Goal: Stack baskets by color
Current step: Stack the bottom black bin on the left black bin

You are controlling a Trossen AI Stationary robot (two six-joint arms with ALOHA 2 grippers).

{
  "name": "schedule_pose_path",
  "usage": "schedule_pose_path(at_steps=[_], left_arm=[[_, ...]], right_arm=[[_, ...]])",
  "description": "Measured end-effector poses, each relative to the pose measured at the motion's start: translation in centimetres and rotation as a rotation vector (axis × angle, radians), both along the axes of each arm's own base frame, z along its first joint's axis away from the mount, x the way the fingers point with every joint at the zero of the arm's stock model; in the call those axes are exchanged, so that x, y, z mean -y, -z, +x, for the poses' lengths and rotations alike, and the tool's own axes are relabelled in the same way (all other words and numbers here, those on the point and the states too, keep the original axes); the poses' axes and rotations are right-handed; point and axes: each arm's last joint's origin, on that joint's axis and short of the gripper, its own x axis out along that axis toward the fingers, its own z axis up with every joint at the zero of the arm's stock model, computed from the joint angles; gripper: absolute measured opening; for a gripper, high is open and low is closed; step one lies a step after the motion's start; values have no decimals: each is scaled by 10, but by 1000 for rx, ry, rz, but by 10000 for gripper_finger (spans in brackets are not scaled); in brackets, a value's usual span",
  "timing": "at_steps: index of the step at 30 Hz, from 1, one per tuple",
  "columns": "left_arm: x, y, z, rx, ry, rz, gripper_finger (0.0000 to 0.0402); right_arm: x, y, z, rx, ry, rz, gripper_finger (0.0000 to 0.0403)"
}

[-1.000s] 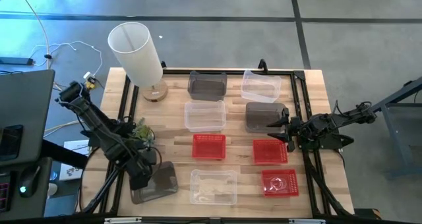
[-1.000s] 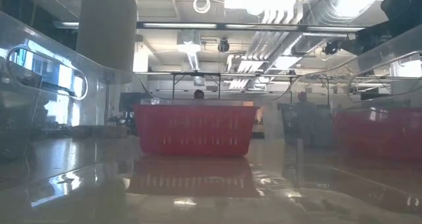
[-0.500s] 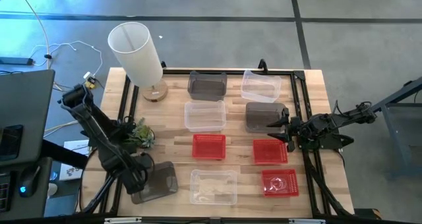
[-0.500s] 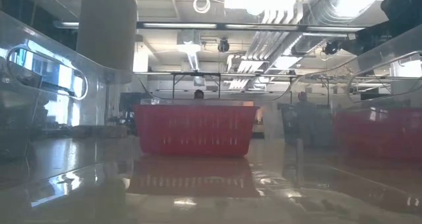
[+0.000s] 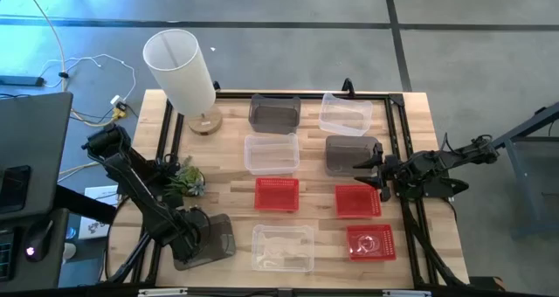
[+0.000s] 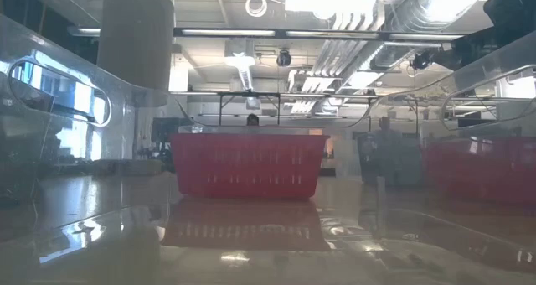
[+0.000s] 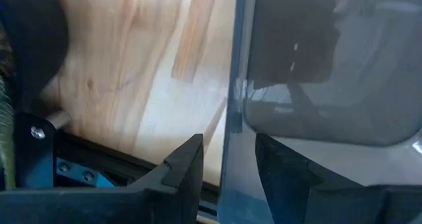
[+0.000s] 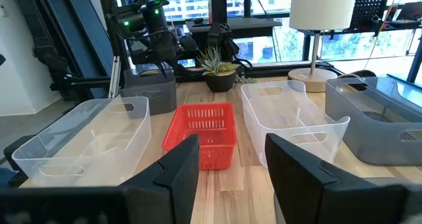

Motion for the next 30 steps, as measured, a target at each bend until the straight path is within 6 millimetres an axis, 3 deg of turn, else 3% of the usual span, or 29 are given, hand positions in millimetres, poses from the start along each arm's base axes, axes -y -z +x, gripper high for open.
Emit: schedule_pose_path(at_steps=[10, 21, 30], left_arm=[[1, 1, 1, -1, 70, -4, 6], [-3, -8, 0, 68, 92, -6, 1], [-10, -45, -1, 250, 108, -34, 0]], right_arm=[[0, 0, 0, 0, 0, 0, 160], [0, 0, 0, 0, 0, 0, 160], [0, 0, 0, 0, 0, 0, 160]])
